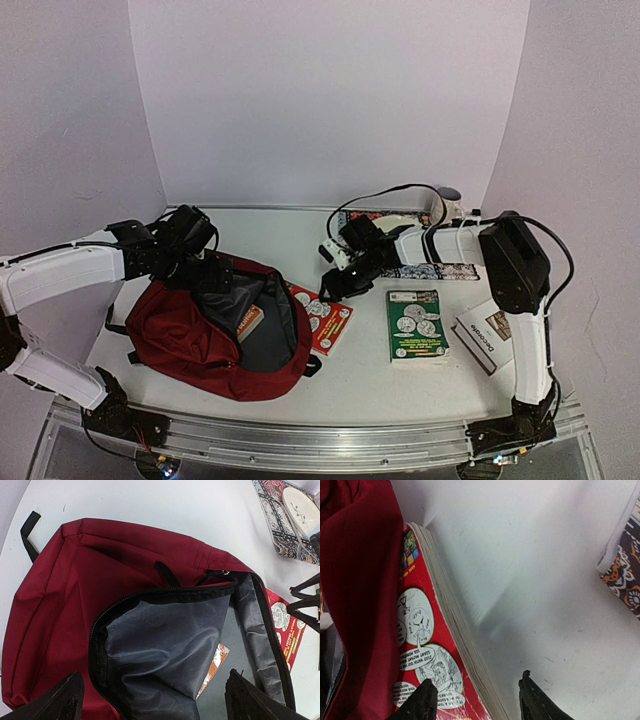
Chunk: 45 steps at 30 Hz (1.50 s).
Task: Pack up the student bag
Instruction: Move the book to the center of the board.
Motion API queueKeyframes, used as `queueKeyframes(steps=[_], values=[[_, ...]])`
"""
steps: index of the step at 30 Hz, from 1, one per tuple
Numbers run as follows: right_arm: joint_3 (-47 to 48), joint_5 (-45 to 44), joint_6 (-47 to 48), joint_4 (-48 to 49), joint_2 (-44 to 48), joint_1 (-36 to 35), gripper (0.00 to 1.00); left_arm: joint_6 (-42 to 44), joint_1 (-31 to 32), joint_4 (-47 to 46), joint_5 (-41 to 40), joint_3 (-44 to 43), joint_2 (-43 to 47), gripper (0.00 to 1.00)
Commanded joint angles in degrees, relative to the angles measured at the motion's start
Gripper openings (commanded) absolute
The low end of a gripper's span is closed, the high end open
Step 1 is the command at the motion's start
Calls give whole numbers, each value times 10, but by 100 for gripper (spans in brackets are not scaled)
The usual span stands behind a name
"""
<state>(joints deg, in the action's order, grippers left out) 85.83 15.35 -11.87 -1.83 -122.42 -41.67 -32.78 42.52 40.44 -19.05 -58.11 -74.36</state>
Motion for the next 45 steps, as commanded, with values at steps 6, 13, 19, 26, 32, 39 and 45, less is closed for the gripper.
queueKeyframes(steps=[6, 13, 19, 26, 32, 39, 45], values=[[58, 84, 38, -43, -53, -6, 46, 13, -2, -13, 15, -28, 8, 99], [13, 114, 42, -52, -24, -7, 13, 15, -1, -15, 29, -31, 0, 99], [-51, 122, 38, -51, 28, -7, 0, 16, -2, -19, 39, -34, -3, 99], [-142, 56, -42, -52, 100, -6, 0, 8, -1, -26, 66, -37, 0, 99], [-249, 6, -138, -44, 190, -7, 0, -3, 9, -41, 102, -40, -10, 99], [-305, 18, -180, -31, 246, -34, 0, -23, 64, -51, 101, -74, -48, 99], [-289, 7, -170, -26, 261, -35, 18, -53, 117, -54, 108, -90, -86, 98]])
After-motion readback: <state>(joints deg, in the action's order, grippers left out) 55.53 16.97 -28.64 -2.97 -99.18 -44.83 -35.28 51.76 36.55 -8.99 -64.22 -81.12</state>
